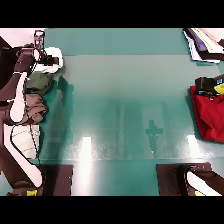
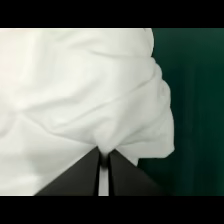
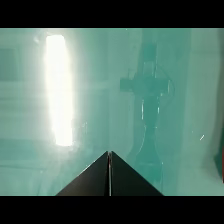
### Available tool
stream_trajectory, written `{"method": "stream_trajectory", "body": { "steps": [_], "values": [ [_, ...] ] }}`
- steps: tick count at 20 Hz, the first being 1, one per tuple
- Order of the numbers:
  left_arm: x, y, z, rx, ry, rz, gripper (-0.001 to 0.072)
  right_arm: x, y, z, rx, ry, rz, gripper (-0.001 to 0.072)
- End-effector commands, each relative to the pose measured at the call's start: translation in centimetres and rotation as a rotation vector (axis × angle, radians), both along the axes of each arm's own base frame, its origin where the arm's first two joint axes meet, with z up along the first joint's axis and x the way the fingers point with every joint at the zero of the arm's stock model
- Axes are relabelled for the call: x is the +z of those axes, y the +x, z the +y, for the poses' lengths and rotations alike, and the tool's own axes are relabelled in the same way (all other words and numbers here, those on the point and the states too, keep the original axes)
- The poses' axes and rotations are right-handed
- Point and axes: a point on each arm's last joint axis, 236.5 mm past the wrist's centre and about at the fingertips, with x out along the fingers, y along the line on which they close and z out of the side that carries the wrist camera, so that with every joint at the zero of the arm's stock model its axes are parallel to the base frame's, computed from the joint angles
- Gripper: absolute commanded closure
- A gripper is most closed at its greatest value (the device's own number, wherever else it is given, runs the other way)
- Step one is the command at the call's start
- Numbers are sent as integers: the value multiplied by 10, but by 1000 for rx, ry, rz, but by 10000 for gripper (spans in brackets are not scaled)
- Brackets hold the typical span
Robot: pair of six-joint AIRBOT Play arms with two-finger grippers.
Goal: Fold the shirts.
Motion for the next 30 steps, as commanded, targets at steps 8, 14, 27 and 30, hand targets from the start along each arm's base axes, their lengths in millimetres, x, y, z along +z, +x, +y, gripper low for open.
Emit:
{"method": "stream_trajectory", "body": {
  "steps": [8,14,27,30],
  "values": [
    [249,-36,-70,-214,-47,-368,684,23,33,4,-13,23,-185,695],
    [447,-202,-214,-677,-259,-685,684,128,79,16,-26,93,-587,695],
    [211,-334,-345,-1032,-469,182,681,191,48,21,15,78,-652,695],
    [138,-329,-320,-865,-434,376,204,184,44,21,21,76,-617,695]
  ]
}}
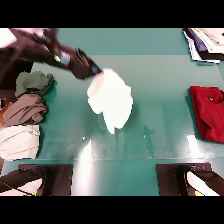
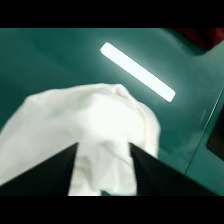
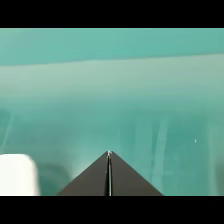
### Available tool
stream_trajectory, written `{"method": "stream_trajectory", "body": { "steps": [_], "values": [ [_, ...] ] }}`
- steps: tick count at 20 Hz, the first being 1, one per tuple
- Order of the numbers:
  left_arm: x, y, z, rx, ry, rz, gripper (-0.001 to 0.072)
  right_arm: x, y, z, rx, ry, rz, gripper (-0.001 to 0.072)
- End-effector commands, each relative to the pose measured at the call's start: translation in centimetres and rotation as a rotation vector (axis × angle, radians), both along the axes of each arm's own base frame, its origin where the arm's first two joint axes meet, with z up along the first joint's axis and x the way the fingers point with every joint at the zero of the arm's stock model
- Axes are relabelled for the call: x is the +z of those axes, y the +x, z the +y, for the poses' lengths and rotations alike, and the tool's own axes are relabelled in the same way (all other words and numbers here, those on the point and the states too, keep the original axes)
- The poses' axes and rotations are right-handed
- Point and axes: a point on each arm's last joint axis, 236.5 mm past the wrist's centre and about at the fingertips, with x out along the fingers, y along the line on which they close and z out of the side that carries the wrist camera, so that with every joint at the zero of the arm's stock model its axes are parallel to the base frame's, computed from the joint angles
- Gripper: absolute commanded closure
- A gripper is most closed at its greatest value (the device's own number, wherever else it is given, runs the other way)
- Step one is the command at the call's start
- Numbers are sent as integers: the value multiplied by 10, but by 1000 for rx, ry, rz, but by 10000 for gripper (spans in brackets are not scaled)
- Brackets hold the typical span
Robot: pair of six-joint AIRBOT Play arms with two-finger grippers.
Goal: Fold the shirts.
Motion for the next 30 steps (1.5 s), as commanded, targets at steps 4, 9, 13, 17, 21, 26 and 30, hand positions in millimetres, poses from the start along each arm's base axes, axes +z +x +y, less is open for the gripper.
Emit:
{"method": "stream_trajectory", "body": {
  "steps": [4,9,13,17,21,26,30],
  "values": [
    [-98,-21,61,113,270,312,207,-6,-7,1,9,-6,37,695],
    [-168,-33,60,205,223,434,206,-6,-7,1,9,-6,39,695],
    [-224,-21,48,406,60,511,205,-7,-8,1,10,-6,42,695],
    [-248,-15,37,481,-39,581,205,-7,-8,1,10,-6,46,695],
    [-264,-21,16,460,-66,639,206,-10,-11,2,13,-8,62,695],
    [-265,-25,10,434,-57,648,674,-18,-15,3,20,-10,96,695],
    [-229,-19,35,332,6,587,684,-65,-28,57,215,147,255,694]
  ]
}}
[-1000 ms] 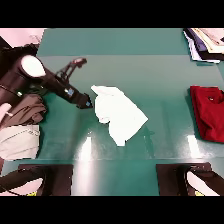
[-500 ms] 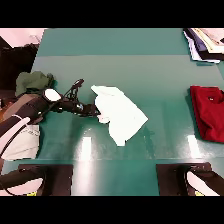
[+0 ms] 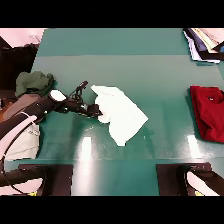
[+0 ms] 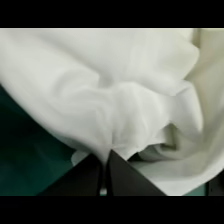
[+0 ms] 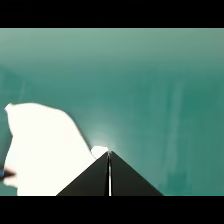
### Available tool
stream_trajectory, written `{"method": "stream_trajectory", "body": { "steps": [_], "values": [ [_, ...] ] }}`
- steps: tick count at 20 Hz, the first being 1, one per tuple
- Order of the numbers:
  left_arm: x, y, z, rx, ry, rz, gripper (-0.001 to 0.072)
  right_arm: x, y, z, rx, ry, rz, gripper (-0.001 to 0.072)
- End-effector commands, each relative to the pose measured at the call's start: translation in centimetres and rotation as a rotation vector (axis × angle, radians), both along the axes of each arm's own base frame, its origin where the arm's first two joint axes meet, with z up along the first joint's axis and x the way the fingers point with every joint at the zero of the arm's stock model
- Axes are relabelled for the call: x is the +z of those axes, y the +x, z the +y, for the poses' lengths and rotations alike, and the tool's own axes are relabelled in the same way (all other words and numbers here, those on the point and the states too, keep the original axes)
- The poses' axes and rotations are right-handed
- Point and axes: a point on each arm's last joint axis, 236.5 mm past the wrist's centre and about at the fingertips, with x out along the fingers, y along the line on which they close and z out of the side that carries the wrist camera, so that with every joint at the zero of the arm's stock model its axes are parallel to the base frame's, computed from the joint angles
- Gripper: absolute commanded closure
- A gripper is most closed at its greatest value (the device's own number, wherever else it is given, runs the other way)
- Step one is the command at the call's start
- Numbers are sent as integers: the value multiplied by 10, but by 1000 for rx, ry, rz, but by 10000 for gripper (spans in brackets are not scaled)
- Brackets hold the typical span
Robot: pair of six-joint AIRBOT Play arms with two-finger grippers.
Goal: Fold the shirts.
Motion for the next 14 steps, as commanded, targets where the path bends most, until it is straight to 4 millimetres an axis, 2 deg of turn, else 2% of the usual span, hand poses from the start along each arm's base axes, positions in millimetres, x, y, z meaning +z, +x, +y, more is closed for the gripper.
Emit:
{"method": "stream_trajectory", "body": {
  "steps": [1,2,3,4,7,8,9,11,14],
  "values": [
    [32,4,28,-97,62,-59,685,-48,-16,51,173,140,164,690],
    [47,9,40,-109,87,-99,684,-78,-24,65,208,158,249,502],
    [61,12,49,-118,108,-136,685,-111,-34,81,247,173,338,180],
    [70,13,56,-121,127,-166,684,-141,-46,101,286,196,410,97],
    [80,14,62,-129,154,-209,684,-221,-76,166,359,259,507,100],
    [80,14,61,-131,154,-207,684,-246,-88,185,377,261,516,137],
    [80,13,61,-131,153,-205,684,-268,-101,202,392,262,538,144],
    [80,14,61,-131,154,-206,684,-298,-130,236,428,290,609,144],
    [80,12,61,-136,153,-201,684,-320,-157,283,505,306,660,144]
  ]
}}
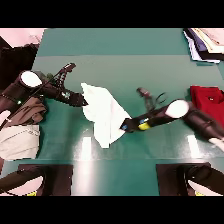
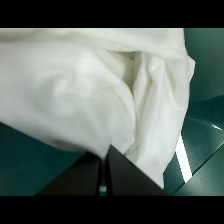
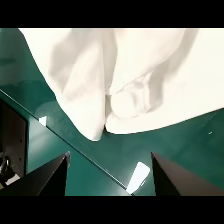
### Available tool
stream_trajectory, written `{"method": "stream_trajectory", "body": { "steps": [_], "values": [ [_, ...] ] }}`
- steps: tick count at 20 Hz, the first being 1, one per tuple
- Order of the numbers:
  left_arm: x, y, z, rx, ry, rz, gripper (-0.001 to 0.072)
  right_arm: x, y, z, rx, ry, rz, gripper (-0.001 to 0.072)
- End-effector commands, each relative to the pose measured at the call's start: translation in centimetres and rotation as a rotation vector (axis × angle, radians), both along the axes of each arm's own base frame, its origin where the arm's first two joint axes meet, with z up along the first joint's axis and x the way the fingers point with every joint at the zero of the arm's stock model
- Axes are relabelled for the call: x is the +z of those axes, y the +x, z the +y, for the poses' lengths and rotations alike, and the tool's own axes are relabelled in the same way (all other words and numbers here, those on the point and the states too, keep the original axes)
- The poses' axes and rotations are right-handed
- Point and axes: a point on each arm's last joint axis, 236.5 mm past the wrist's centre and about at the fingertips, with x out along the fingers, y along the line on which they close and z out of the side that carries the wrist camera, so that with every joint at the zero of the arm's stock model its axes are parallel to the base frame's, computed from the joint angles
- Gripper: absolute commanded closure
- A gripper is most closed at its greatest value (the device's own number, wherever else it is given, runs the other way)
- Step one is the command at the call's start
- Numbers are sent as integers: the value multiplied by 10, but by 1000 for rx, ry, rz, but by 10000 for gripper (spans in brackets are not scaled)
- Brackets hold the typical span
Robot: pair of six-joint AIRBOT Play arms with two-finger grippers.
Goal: Fold the shirts.
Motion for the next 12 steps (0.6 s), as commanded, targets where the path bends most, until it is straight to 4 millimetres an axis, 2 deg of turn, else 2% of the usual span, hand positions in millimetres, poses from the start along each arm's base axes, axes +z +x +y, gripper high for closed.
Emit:
{"method": "stream_trajectory", "body": {
  "steps": [1,4,7,11,12],
  "values": [
    [1,-1,2,-6,8,0,684,-34,-32,53,54,27,37,144],
    [0,-3,2,-12,9,6,683,-45,-35,81,110,11,49,144],
    [0,-5,2,-17,10,12,684,-49,-21,99,116,11,46,164],
    [-1,-10,2,-32,14,29,684,-57,-10,107,119,-2,33,336],
    [-2,-11,3,-34,17,32,684,-59,-9,105,125,-12,25,523]
  ]
}}
